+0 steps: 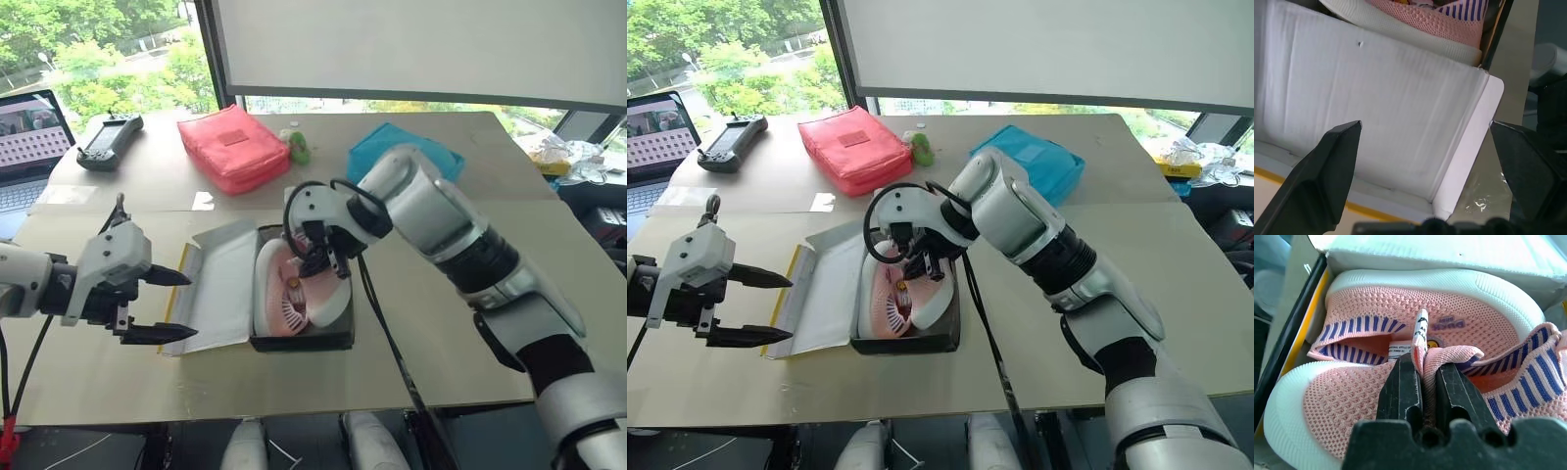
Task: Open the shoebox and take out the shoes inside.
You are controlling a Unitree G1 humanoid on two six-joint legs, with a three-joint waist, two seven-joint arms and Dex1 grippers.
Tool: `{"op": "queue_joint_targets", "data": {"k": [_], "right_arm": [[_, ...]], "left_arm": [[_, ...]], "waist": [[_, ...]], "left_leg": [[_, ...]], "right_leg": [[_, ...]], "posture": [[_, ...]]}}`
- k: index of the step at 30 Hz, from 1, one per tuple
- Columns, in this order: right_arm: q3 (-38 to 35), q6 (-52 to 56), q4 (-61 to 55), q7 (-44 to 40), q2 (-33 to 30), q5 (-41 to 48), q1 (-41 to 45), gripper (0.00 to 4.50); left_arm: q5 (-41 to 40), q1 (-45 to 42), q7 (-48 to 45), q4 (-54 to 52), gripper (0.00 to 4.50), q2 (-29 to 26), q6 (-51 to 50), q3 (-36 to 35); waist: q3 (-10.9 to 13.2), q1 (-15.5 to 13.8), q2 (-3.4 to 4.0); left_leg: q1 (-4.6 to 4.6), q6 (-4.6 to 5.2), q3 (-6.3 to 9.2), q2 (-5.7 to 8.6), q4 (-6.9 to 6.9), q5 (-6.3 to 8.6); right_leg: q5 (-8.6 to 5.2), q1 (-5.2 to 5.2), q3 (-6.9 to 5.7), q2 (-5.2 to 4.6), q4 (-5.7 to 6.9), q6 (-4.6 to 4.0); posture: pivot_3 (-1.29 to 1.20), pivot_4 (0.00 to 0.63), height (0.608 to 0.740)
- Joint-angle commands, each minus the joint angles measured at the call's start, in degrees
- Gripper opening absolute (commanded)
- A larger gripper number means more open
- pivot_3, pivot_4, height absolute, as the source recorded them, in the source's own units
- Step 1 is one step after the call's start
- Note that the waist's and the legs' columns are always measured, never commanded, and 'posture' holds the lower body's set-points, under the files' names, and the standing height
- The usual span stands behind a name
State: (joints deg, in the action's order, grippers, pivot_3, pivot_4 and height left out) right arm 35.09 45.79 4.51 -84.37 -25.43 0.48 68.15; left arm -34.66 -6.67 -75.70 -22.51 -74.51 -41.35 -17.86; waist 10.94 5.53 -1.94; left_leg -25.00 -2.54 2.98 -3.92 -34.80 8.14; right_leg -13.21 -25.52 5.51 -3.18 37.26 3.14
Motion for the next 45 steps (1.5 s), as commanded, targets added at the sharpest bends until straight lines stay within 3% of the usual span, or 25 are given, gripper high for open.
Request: {"op": "queue_joint_targets", "data": {"k": [1,6,10,13,21,30,34,42,45], "right_arm": [[-4.4,2.7,-0.8,0.3,1.5,5.0,-0.5,0.04],[-7.0,6.6,1.4,0.5,2.8,9.3,0.1,0.04],[-9.5,17.7,1.3,-6.4,1.2,20.0,1.9,0.04],[-5.4,3.5,4.5,6.2,2.7,9.0,-1.3,0.04],[-5.1,-9.3,5.9,6.2,1.8,7.1,-3.8,0.04],[-11.6,0.0,-3.0,-7.4,-3.9,22.5,-5.8,0.04],[-11.7,6.8,-5.0,-5.0,-3.7,26.8,-8.0,0.04],[-23.9,10.4,2.4,4.5,2.0,32.5,-4.4,0.04],[-30.9,2.3,3.1,7.2,-1.2,31.4,-2.5,0.04]], "left_arm": [[0.1,-0.4,-0.7,-0.3,4.5,-1.5,0.4,-1.8],[0.0,0.0,-1.1,-0.4,4.5,-1.8,0.1,-2.3],[0.5,0.0,-1.3,-0.2,4.5,-2.0,0.2,-2.2],[0.5,0.1,-1.5,-0.2,4.5,-2.1,0.2,-2.3],[0.6,0.5,-1.9,-0.2,4.5,-2.4,-0.2,-2.8],[0.9,0.2,-2.0,0.1,4.5,-3.0,0.0,-2.3],[0.7,-0.2,-2.2,0.7,4.5,-3.5,0.0,-2.2],[0.3,-1.5,-2.6,1.0,4.5,-3.8,-0.1,-1.3],[0.0,-0.8,-2.7,0.4,4.5,-3.7,-0.7,-1.9]], "waist": [[0.0,0.1,0.0],[0.0,0.0,0.0],[0.0,0.0,0.0],[0.0,0.1,-0.02],[0.0,0.1,-0.02],[0.0,-0.1,-0.02],[0.0,-0.1,-0.03],[0.0,0.0,-0.03],[0.0,-0.3,-0.03]], "left_leg": [[0.0,0.0,0.0,0.0,0.0,0.0],[0.0,0.0,0.01,0.0,-0.07,0.0],[0.0,0.01,0.02,0.0,-0.11,-0.01],[0.03,0.01,0.03,-0.01,-0.14,-0.01],[-0.05,-0.02,-0.01,-0.01,-0.15,-0.03],[-0.16,-0.01,0.01,-0.01,-0.15,-0.04],[-0.16,-0.02,0.03,-0.01,-0.16,-0.03],[-0.15,0.01,0.08,-0.04,-0.22,-0.07],[-0.18,-0.04,0.06,-0.03,-0.26,-0.11]], "right_leg": [[0.0,-0.01,0.0,0.0,0.01,0.0],[-0.02,-0.08,0.02,0.02,0.26,-0.01],[-0.02,-0.15,0.03,0.03,0.4,-0.03],[-0.03,-0.11,0.03,0.04,0.42,-0.03],[-0.02,-0.34,0.06,0.05,0.58,-0.05],[-0.05,-0.4,0.06,0.06,0.62,-0.06],[-0.08,-0.4,0.05,0.06,0.63,-0.07],[0.02,-0.53,0.09,0.15,0.82,-0.17],[0.03,-0.52,0.09,0.13,0.8,-0.14]], "posture": [[0.0,0.15,0.74],[0.0,0.15,0.74],[0.0,0.15,0.74],[0.0,0.15,0.74],[0.0,0.15,0.74],[0.0,0.15,0.74],[0.0,0.15,0.74],[0.0,0.15,0.74],[0.0,0.15,0.74]]}}
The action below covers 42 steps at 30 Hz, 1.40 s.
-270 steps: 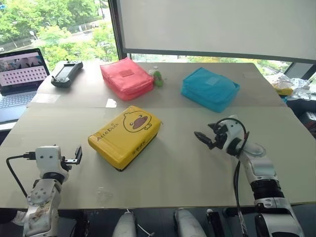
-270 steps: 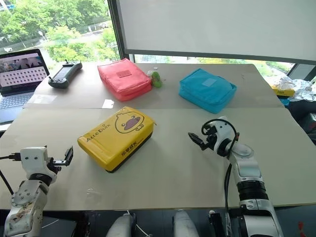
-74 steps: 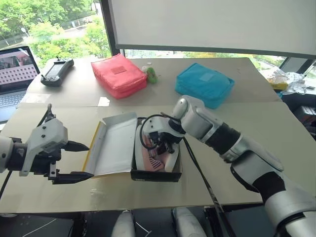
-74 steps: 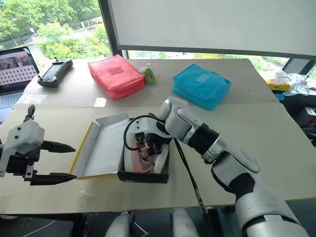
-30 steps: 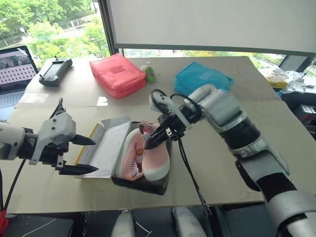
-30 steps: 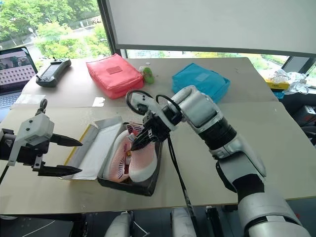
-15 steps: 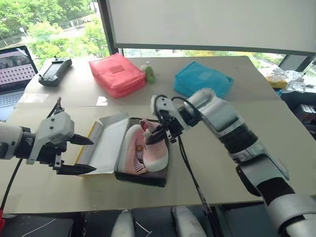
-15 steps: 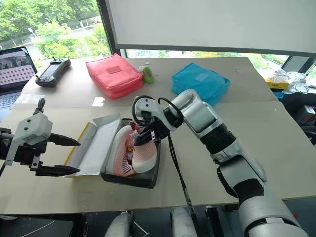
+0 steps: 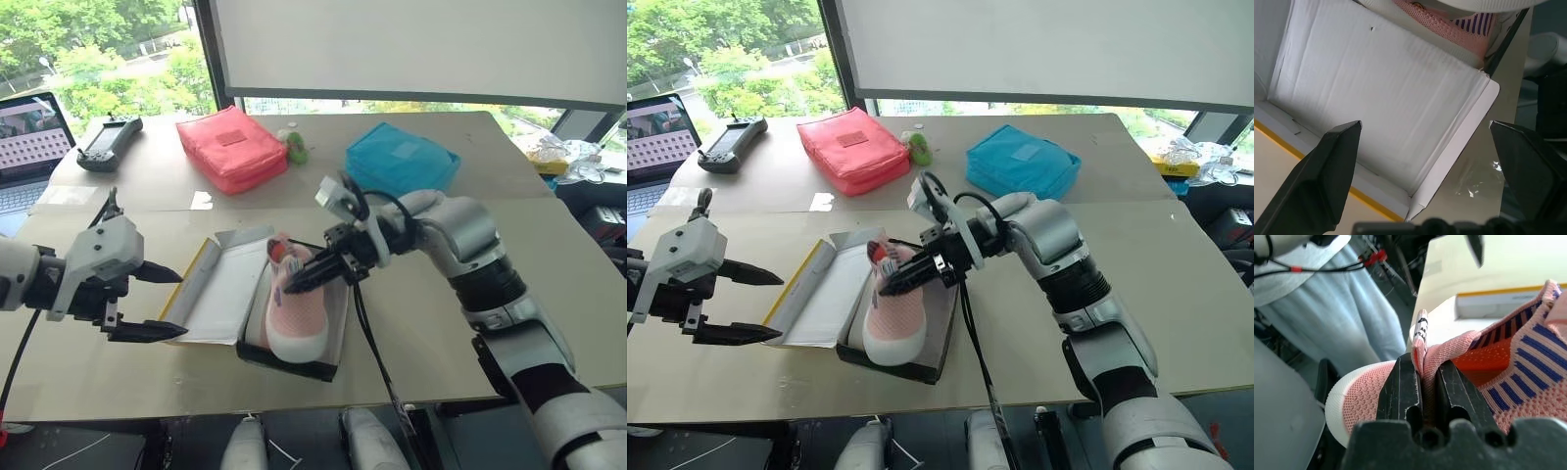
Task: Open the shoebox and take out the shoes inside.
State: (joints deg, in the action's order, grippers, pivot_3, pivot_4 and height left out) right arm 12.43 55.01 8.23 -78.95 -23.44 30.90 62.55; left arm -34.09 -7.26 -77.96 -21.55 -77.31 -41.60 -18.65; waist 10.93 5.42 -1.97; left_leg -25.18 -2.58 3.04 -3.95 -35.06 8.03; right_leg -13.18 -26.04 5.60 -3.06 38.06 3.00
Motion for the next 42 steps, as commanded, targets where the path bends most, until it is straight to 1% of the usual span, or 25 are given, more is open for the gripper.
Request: {"op": "queue_joint_targets", "data": {"k": [1,3,4,5,7,9,10,13,16,21,23,25,26,27,28,30,32,33,34,36,39,40,42], "right_arm": [[-9.7,-9.0,-0.8,0.9,-5.7,0.5,3.0,0.04],[-10.7,-11.7,0.7,-1.3,-11.6,-1.1,2.9,0.04],[-10.6,-14.2,2.9,-1.0,-14.9,-3.7,2.7,0.04],[-10.2,-16.0,4.4,-0.5,-17.0,-5.4,2.5,0.04],[-9.8,-19.4,8.0,1.4,-19.6,-8.6,2.0,0.04],[-10.4,-22.8,13.4,5.3,-21.2,-12.1,1.7,0.04],[-11.2,-24.8,17.4,9.2,-21.7,-14.2,0.9,0.04],[-13.8,-26.5,23.9,16.4,-21.3,-16.0,-1.2,0.04],[-16.9,-25.1,25.5,20.4,-19.2,-14.6,-8.2,0.04],[-21.9,-23.5,28.9,27.6,-16.4,-13.7,-12.4,0.04],[-23.0,-23.5,29.2,28.3,-17.3,-13.8,-14.1,0.96],[-23.6,-23.5,29.0,27.9,-19.3,-14.0,-14.4,1.51],[-23.7,-23.1,29.7,27.6,-21.2,-14.4,-13.8,1.9],[-23.8,-22.4,30.9,27.4,-23.3,-14.9,-12.9,2.26],[-23.8,-21.8,31.7,27.3,-24.6,-15.1,-12.3,2.48],[-23.7,-23.6,35.5,28.0,-29.1,-16.7,-9.7,3.24],[-23.7,-25.1,39.3,27.9,-32.0,-17.5,-5.6,3.98],[-22.9,-25.2,39.7,27.4,-32.4,-18.0,-3.7,4.29],[-21.9,-25.3,39.8,26.6,-32.5,-18.6,-2.0,4.44],[-20.9,-24.3,38.2,26.0,-30.9,-18.6,0.6,4.44],[-15.2,-14.8,19.4,15.9,-26.7,-12.4,-2.5,4.44],[-12.3,-9.8,11.3,13.7,-25.0,-9.4,-4.0,4.44],[-5.7,-7.0,-0.7,12.0,-22.3,-8.8,-6.7,4.44]], "left_arm": [[-0.8,0.0,-0.6,-0.9,4.5,-0.8,-0.7,-1.6],[-1.4,0.0,-0.3,-1.3,4.5,-0.2,-1.1,-2.2],[-1.9,-0.5,0.2,-1.5,4.5,0.4,-1.4,-2.3],[-2.3,-0.8,0.6,-1.6,4.5,0.8,-1.6,-2.5],[-2.2,-1.0,1.8,-1.6,4.5,1.3,-1.8,-2.1],[-1.2,-1.7,3.7,-0.8,4.5,2.0,-1.0,-0.7],[-1.6,-2.9,4.9,-0.5,4.5,2.9,-1.2,0.1],[-2.2,-4.9,6.3,0.0,4.5,4.1,-1.6,1.4],[-2.0,-6.7,6.2,0.9,4.5,4.2,-1.3,3.5],[0.5,-10.6,7.2,3.6,4.5,4.7,0.2,8.0],[0.3,-11.7,6.8,3.9,4.5,4.9,-0.1,8.6],[0.4,-12.0,6.5,4.0,4.5,4.8,-0.1,8.9],[0.5,-12.0,6.5,4.0,4.5,4.7,0.0,8.9],[0.6,-11.8,6.4,4.0,4.5,4.6,0.0,8.9],[0.7,-11.7,6.4,3.9,4.5,4.5,0.0,8.9],[1.9,-10.8,6.5,3.7,4.5,3.8,0.5,9.1],[2.0,-10.8,6.4,3.5,4.5,3.9,0.3,9.0],[2.0,-11.1,6.3,3.6,4.5,4.1,0.2,9.1],[2.0,-11.5,6.3,3.7,4.5,4.3,0.1,9.3],[2.2,-12.0,6.3,3.8,4.5,4.5,0.0,9.7],[2.2,-12.6,6.2,3.9,4.5,4.6,-0.2,10.2],[2.1,-12.6,6.0,3.9,4.5,4.0,-1.0,10.6],[3.8,-12.0,5.3,4.4,4.5,2.9,-0.2,11.6]], "waist": [[0.0,-0.4,0.0],[0.0,-1.1,0.0],[0.0,-1.5,0.0],[0.0,-1.7,0.0],[0.0,-1.5,0.0],[0.0,-1.0,0.0],[0.0,-0.8,0.0],[0.0,-0.8,0.0],[0.0,-0.9,-0.01],[0.1,-0.2,0.15],[0.1,-0.1,0.19],[0.1,0.0,0.19],[0.1,0.0,0.19],[0.1,0.0,0.21],[0.2,-0.1,0.21],[0.2,-0.1,0.24],[0.2,0.0,0.27],[0.2,0.1,0.27],[0.2,0.5,0.27],[0.2,1.4,0.27],[0.2,2.3,0.27],[0.2,2.5,0.26],[0.2,2.6,0.26]], "left_leg": [[-0.02,0.0,0.0,0.0,0.0,0.0],[-0.06,0.0,-0.01,0.0,0.03,0.0],[-0.07,0.0,-0.02,0.0,0.04,0.0],[-0.08,-0.01,-0.05,0.01,0.07,0.01],[-0.08,-0.01,-0.12,0.01,0.11,0.01],[-0.07,-0.01,-0.14,0.0,0.13,0.01],[-0.06,0.0,-0.16,0.0,0.14,0.01],[-0.02,0.0,-0.15,0.01,0.09,0.0],[-0.02,0.0,-0.16,0.02,0.07,-0.01],[-0.02,0.01,-0.15,0.05,0.07,-0.01],[-0.02,0.01,-0.15,0.1,0.05,-0.03],[-0.02,0.01,-0.13,0.1,0.03,-0.04],[-0.02,0.01,-0.13,0.1,0.0,-0.04],[-0.02,0.01,-0.14,0.11,-0.01,-0.04],[-0.02,0.01,-0.15,0.12,-0.02,-0.04],[-0.02,0.01,-0.14,0.12,-0.02,-0.04],[-0.02,0.01,-0.17,0.13,-0.03,-0.04],[-0.01,0.01,-0.17,0.13,-0.02,-0.04],[0.0,0.01,-0.18,0.13,-0.02,-0.04],[0.11,0.01,-0.22,0.11,0.02,-0.04],[0.44,0.01,-0.23,0.11,0.09,-0.04],[0.62,0.01,-0.25,0.1,0.1,-0.04],[0.85,0.01,-0.2,0.07,0.21,-0.04]], "right_leg": [[-0.01,0.0,-0.01,0.0,-0.03,0.01],[-0.04,0.01,-0.01,-0.01,-0.08,0.04],[-0.08,0.02,-0.02,-0.02,-0.13,0.06],[-0.1,0.02,-0.01,-0.04,-0.17,0.07],[-0.11,0.01,-0.01,-0.07,-0.27,0.07],[-0.11,-0.02,0.01,-0.06,-0.27,0.06],[-0.08,-0.05,0.05,-0.05,-0.24,0.04],[-0.07,-0.03,0.06,-0.05,-0.13,0.03],[-0.06,-0.02,0.1,-0.05,-0.11,0.03],[-0.03,-0.01,0.17,-0.03,-0.09,0.07],[-0.01,0.0,0.21,-0.04,-0.07,0.11],[0.0,0.04,0.22,-0.04,-0.08,0.15],[0.0,0.07,0.22,-0.04,-0.1,0.16],[0.0,0.07,0.23,-0.05,-0.1,0.17],[0.0,0.07,0.24,-0.05,-0.11,0.17],[-0.01,0.08,0.24,-0.05,-0.11,0.18],[-0.01,0.07,0.27,-0.06,-0.14,0.18],[-0.01,0.08,0.27,-0.06,-0.14,0.18],[-0.01,0.07,0.27,-0.06,-0.14,0.18],[0.02,0.08,0.32,-0.05,-0.14,0.15],[0.04,0.29,0.46,0.01,-0.09,0.14],[0.04,0.4,0.61,0.09,-0.04,0.14],[0.04,0.57,0.81,0.28,-0.02,0.15]], "posture": [[0.0,0.15,0.74],[0.0,0.15,0.74],[0.0,0.15,0.74],[0.0,0.15,0.74],[0.0,0.15,0.74],[0.0,0.15,0.74],[0.0,0.15,0.74],[0.0,0.15,0.74],[0.0,0.15,0.74],[0.0,0.15,0.74],[0.0,0.15,0.74],[0.0,0.15,0.74],[0.0,0.15,0.74],[0.0,0.15,0.74],[0.0,0.15,0.74],[0.0,0.15,0.74],[0.0,0.15,0.74],[0.0,0.15,0.74],[0.0,0.15,0.74],[0.0,0.15,0.74],[0.0,0.15,0.74],[0.0,0.15,0.74],[0.0,0.15,0.74]]}}
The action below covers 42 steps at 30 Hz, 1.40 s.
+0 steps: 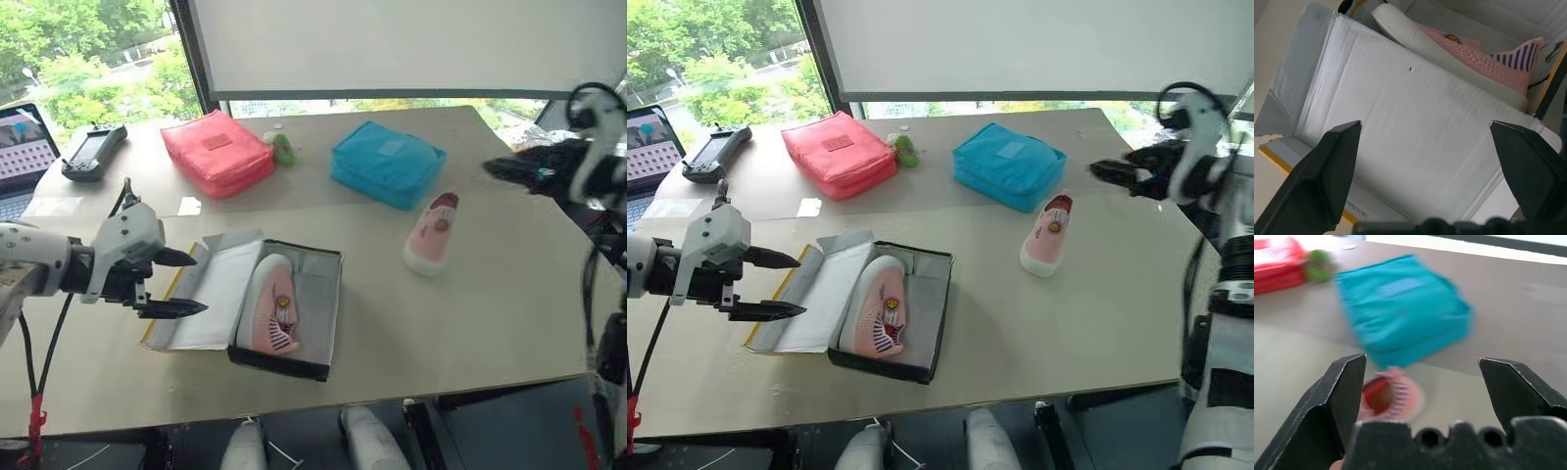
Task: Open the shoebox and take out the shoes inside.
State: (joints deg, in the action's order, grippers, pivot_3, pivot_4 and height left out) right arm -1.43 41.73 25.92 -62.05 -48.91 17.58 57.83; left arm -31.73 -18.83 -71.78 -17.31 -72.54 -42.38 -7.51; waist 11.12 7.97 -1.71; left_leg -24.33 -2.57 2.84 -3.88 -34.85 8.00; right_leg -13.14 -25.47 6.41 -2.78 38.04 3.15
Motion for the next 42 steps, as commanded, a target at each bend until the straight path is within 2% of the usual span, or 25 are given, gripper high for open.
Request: {"op": "queue_joint_targets", "data": {"k": [1,3,6,8,9,11,14,19,21,22,31,34,42], "right_arm": [[10.2,7.9,-22.4,-4.8,4.6,4.9,-2.8,4.44],[13.1,10.8,-27.5,-3.0,8.6,5.8,-3.4,4.44],[9.0,24.3,-26.0,10.1,21.5,8.3,-1.2,4.44],[8.1,35.5,-27.5,12.1,24.0,10.3,-0.1,4.44],[5.9,42.7,-23.0,12.5,25.6,15.5,2.5,4.44],[4.6,50.0,-16.9,13.9,26.5,22.6,5.4,4.44],[7.8,50.8,-15.0,19.3,26.8,24.2,4.9,4.44],[9.4,50.8,-11.0,27.3,30.7,25.5,4.4,4.44],[11.5,50.8,-12.0,29.5,32.1,23.1,2.9,4.44],[14.1,49.8,-13.5,29.8,31.5,21.5,2.0,4.44],[13.7,50.0,-12.2,30.3,37.6,19.5,-1.0,4.44],[12.4,49.1,-11.0,30.2,38.8,18.9,-0.3,3.73],[6.6,48.5,-7.7,30.4,41.1,18.6,2.5,0.96]], "left_arm": [[1.7,-0.6,-0.7,0.5,4.5,-1.8,0.7,0.7],[1.8,-1.2,-0.1,1.0,4.5,-1.1,0.6,0.6],[1.6,-0.9,0.0,0.8,4.5,-1.1,0.3,0.0],[1.3,0.0,0.2,0.2,4.5,-1.2,-0.1,-0.8],[1.2,0.9,0.2,-0.1,4.5,-1.3,-0.2,-1.4],[1.0,2.2,0.4,-0.7,4.5,-1.4,-0.4,-2.5],[0.1,2.7,1.0,-1.4,4.5,-0.9,-1.2,-3.6],[-0.4,3.3,2.1,-2.5,4.5,-0.5,-1.8,-4.2],[-0.4,3.7,2.4,-2.8,4.5,-0.5,-1.9,-4.7],[-0.8,3.7,2.7,-3.0,4.5,-0.3,-2.4,-5.0],[-2.0,7.4,3.2,-5.1,4.5,-0.6,-4.0,-8.3],[-2.0,7.4,3.5,-5.2,4.5,-0.6,-3.8,-8.3],[-1.6,7.7,3.6,-4.9,4.5,-0.9,-3.4,-8.4]], "waist": [[0.0,0.2,0.01],[0.0,-0.2,0.04],[0.0,-0.9,-0.09],[0.0,-1.1,-0.1],[0.0,-1.6,-0.1],[0.0,-2.2,-0.1],[-0.1,-2.7,-0.19],[-0.1,-2.1,-0.2],[-0.1,-2.0,-0.21],[-0.1,-2.0,-0.21],[-0.1,-2.3,-0.32],[-0.1,-2.0,-0.32],[-0.1,-2.0,-0.31]], "left_leg": [[0.09,0.0,0.01,-0.1,-0.02,0.01],[0.08,0.01,0.07,-0.12,0.0,0.01],[-0.05,0.0,0.05,-0.11,-0.15,0.01],[-0.11,-0.01,0.04,-0.09,-0.24,0.01],[-0.24,-0.01,0.04,-0.07,-0.25,0.0],[-0.32,-0.01,0.03,-0.07,-0.35,0.0],[-0.36,-0.01,0.05,-0.07,-0.33,0.0],[-0.33,-0.01,0.08,-0.09,-0.19,0.01],[-0.33,0.0,0.07,-0.1,-0.14,0.0],[-0.31,0.0,0.08,-0.1,-0.11,0.0],[-0.25,0.0,0.09,-0.1,-0.12,0.01],[-0.2,-0.01,0.1,-0.11,-0.09,0.01],[-0.31,-0.01,0.09,-0.11,-0.05,0.01]], "right_leg": [[0.0,0.08,0.1,0.15,0.01,-0.01],[-0.01,0.06,0.14,0.24,0.02,-0.02],[-0.01,0.07,0.18,0.24,-0.04,-0.01],[0.01,0.07,0.24,0.25,-0.03,-0.01],[0.03,0.0,0.3,0.25,-0.04,0.02],[0.02,0.01,0.31,0.25,-0.06,0.03],[0.02,0.02,0.28,0.25,-0.12,0.02],[0.0,-0.04,0.28,0.3,-0.15,0.03],[0.01,-0.08,0.32,0.34,-0.11,0.03],[0.01,-0.08,0.32,0.34,-0.1,0.03],[0.0,0.06,0.29,0.34,-0.24,0.05],[0.0,0.06,0.29,0.35,-0.22,0.03],[0.01,0.0,0.29,0.34,-0.31,0.04]], "posture": [[0.0,0.15,0.74],[0.0,0.15,0.74],[0.0,0.15,0.74],[0.0,0.15,0.74],[0.0,0.15,0.74],[0.0,0.15,0.74],[0.0,0.15,0.74],[0.0,0.15,0.74],[0.0,0.15,0.74],[0.0,0.15,0.74],[0.0,0.15,0.74],[0.0,0.15,0.74],[0.0,0.15,0.74]]}}
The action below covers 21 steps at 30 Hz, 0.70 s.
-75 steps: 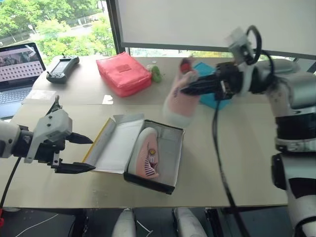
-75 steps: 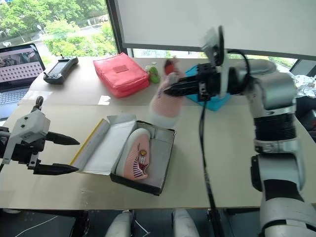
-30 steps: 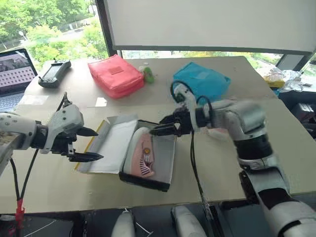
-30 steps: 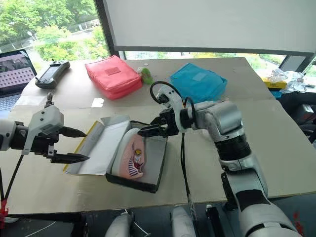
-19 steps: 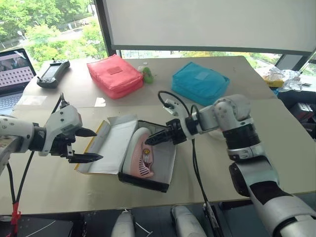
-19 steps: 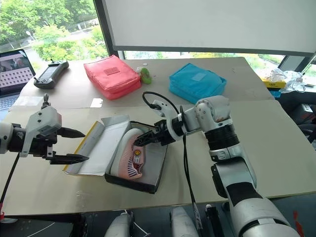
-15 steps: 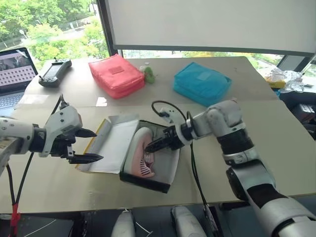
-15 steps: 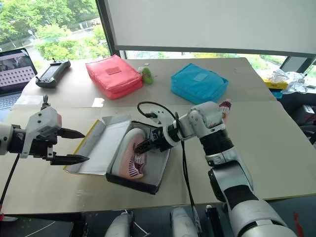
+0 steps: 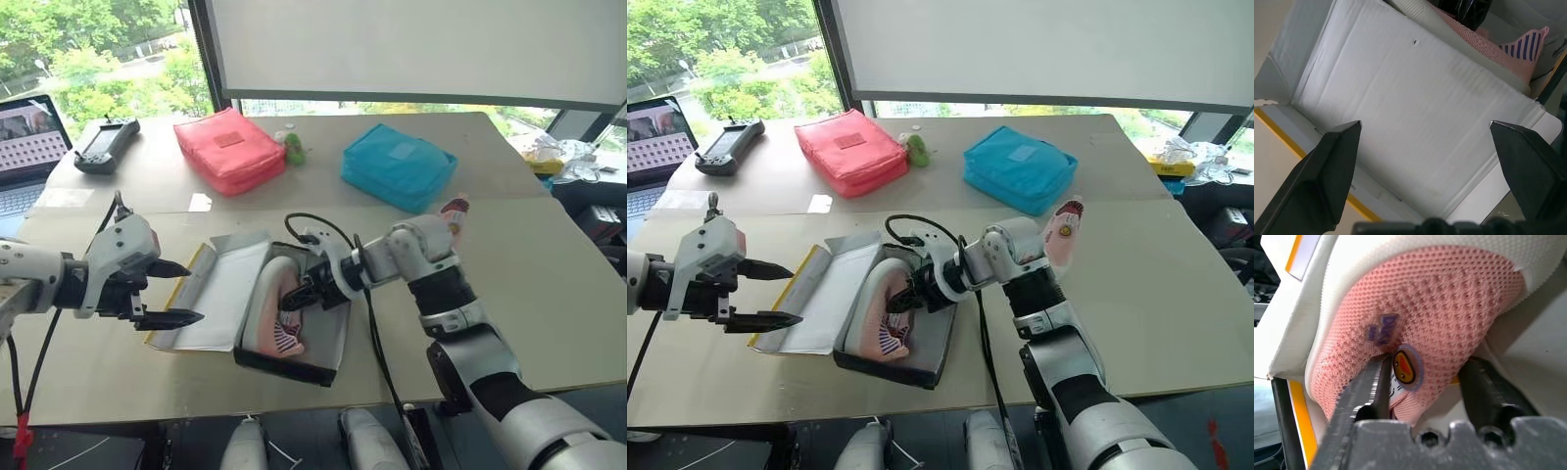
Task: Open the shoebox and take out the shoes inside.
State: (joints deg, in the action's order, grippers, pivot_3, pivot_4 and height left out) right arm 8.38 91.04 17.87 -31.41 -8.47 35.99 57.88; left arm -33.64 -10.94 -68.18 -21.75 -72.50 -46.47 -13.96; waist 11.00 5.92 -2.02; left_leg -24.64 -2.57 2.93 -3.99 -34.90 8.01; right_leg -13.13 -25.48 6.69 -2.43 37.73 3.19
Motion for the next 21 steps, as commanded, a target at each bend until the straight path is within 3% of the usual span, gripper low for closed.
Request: {"op": "queue_joint_targets", "data": {"k": [1,3,8,11,14,17,19,21], "right_arm": [[-3.9,-1.0,0.8,-0.1,1.0,0.1,2.8,0.64],[-4.8,-1.6,1.3,-0.3,1.2,0.1,3.5,0.08],[-7.0,-1.0,0.5,-3.5,-1.6,1.7,6.5,0.08],[-5.3,-1.4,-4.6,-12.1,-7.2,6.3,7.2,0.08],[-4.6,-7.1,-5.6,-16.0,-8.5,6.3,6.5,0.08],[9.3,-20.3,-9.0,-16.7,-12.7,-5.0,3.1,0.08],[8.2,-19.6,-6.7,-16.7,-10.7,-4.1,2.9,0.08],[15.8,-26.0,-8.3,-15.6,-13.1,-11.5,2.3,0.08]], "left_arm": [[0.3,-0.1,0.0,-0.5,4.5,-0.9,0.8,-2.0],[0.1,-0.2,-0.2,-0.5,4.5,-0.9,0.8,-1.9],[0.1,-0.6,-0.4,-0.2,4.5,-1.0,0.9,-1.7],[0.4,-1.1,-0.7,0.4,4.5,-1.1,1.5,-1.1],[1.0,-2.2,-0.9,1.3,4.5,-1.1,2.2,0.2],[1.3,-3.6,-1.2,2.0,4.5,-1.0,2.6,1.2],[1.5,-4.2,-1.4,2.3,4.5,-1.1,2.9,1.7],[1.6,-4.3,-1.6,2.6,4.5,-1.1,3.0,1.8]], "waist": [[0.0,0.0,0.0],[0.0,0.0,0.01],[0.0,0.0,0.01],[0.0,-0.3,0.03],[0.0,-0.3,0.02],[0.0,0.2,0.02],[0.0,0.3,0.02],[0.0,0.5,0.02]], "left_leg": [[0.0,0.0,0.0,0.0,0.0,0.0],[-0.01,0.0,0.0,0.0,0.01,0.0],[-0.07,0.0,-0.01,0.0,0.02,0.0],[-0.16,0.0,-0.01,0.0,0.08,0.0],[-0.48,0.0,-0.01,0.0,0.07,0.0],[-0.53,0.0,-0.03,0.0,0.1,0.0],[-0.53,0.0,-0.03,0.0,0.1,0.0],[-0.57,0.01,-0.05,0.0,0.08,0.0]], "right_leg": [[0.0,-0.01,0.0,0.0,0.0,0.0],[0.0,-0.02,0.0,0.0,0.01,0.0],[0.0,-0.09,0.01,0.0,-0.01,0.0],[0.0,-0.16,0.0,0.0,-0.09,0.0],[0.0,-0.47,-0.01,-0.01,-0.1,0.01],[0.01,-0.61,0.01,0.0,-0.04,0.01],[0.01,-0.63,0.01,0.0,-0.03,0.01],[0.01,-0.66,0.03,0.0,-0.03,0.0]], "posture": [[0.0,0.15,0.74],[0.0,0.15,0.74],[0.0,0.15,0.74],[0.0,0.15,0.74],[0.0,0.15,0.74],[0.0,0.15,0.74],[0.0,0.15,0.74],[0.0,0.15,0.74]]}}
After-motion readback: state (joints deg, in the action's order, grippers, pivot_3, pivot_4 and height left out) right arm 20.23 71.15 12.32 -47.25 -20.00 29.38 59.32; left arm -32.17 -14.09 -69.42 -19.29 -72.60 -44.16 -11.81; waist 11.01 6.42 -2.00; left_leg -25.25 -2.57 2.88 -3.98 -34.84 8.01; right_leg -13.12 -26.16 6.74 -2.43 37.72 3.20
